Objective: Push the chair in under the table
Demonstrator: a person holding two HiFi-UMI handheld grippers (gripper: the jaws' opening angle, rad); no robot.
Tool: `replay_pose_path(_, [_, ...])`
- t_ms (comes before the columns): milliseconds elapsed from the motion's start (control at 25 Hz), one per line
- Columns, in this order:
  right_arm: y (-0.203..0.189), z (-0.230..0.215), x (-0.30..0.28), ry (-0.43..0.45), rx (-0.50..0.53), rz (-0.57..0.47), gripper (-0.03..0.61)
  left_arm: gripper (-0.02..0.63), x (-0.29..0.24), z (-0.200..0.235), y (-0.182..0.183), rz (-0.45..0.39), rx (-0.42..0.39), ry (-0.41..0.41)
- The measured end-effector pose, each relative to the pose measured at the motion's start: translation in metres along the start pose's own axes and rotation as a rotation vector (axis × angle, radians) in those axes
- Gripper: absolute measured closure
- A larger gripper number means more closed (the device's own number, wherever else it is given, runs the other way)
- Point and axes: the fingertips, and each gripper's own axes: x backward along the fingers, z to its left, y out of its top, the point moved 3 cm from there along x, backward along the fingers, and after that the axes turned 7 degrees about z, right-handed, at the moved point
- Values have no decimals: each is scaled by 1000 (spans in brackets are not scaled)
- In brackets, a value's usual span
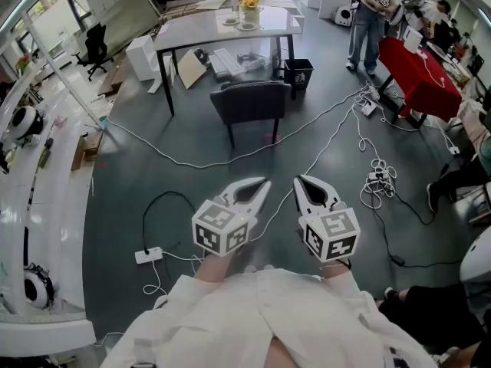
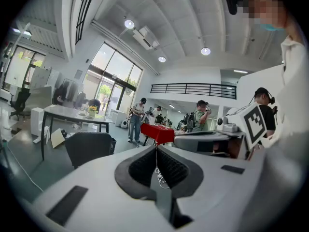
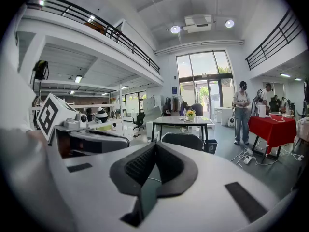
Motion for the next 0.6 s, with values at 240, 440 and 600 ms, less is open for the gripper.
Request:
replay_pose_path(240, [-4, -7, 1, -8, -16, -7, 549, 600, -3, -2, 2, -4, -9, -7])
replay_pose_path(440, [0, -2, 0, -5, -4, -12, 549, 600, -2, -1, 3, -6, -9, -5])
replay_pose_path(600, [1, -2, 1, -3, -7, -10, 549, 600, -3, -1, 3, 0, -11, -6])
